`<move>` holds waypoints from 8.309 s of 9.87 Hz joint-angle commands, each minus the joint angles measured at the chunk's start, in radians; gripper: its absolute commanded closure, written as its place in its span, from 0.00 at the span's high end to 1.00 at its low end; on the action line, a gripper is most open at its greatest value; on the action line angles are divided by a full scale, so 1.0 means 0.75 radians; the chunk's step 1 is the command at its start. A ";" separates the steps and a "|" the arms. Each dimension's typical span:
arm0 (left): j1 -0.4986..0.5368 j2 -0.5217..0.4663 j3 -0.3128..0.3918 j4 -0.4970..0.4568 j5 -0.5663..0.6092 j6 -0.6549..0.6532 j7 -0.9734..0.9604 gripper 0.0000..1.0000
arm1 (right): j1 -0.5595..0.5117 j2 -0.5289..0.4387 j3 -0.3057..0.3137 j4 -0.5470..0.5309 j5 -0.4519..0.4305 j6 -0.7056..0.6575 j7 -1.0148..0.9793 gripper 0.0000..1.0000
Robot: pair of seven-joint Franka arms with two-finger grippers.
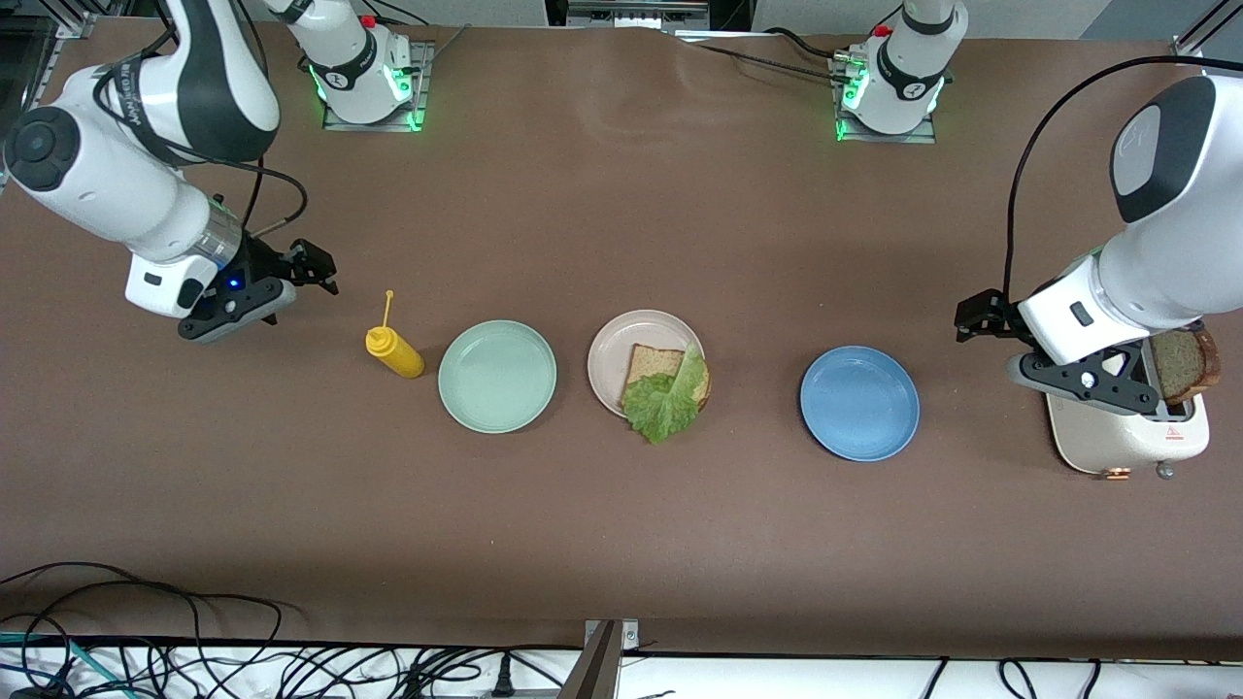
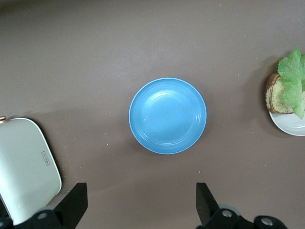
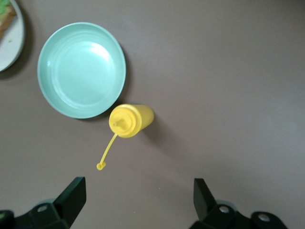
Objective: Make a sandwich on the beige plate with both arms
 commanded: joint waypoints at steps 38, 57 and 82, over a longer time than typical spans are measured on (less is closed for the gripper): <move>-0.001 -0.027 -0.012 -0.004 0.025 -0.052 -0.012 1.00 | 0.065 0.580 0.074 0.180 0.356 0.341 -0.943 0.00; -0.003 -0.027 -0.012 -0.006 0.025 -0.052 -0.016 1.00 | 0.598 0.947 0.246 0.995 -0.725 -0.413 0.152 0.00; -0.005 -0.027 -0.014 -0.006 0.023 -0.054 -0.016 1.00 | 0.813 1.120 0.029 1.438 -0.607 -0.893 -0.103 0.00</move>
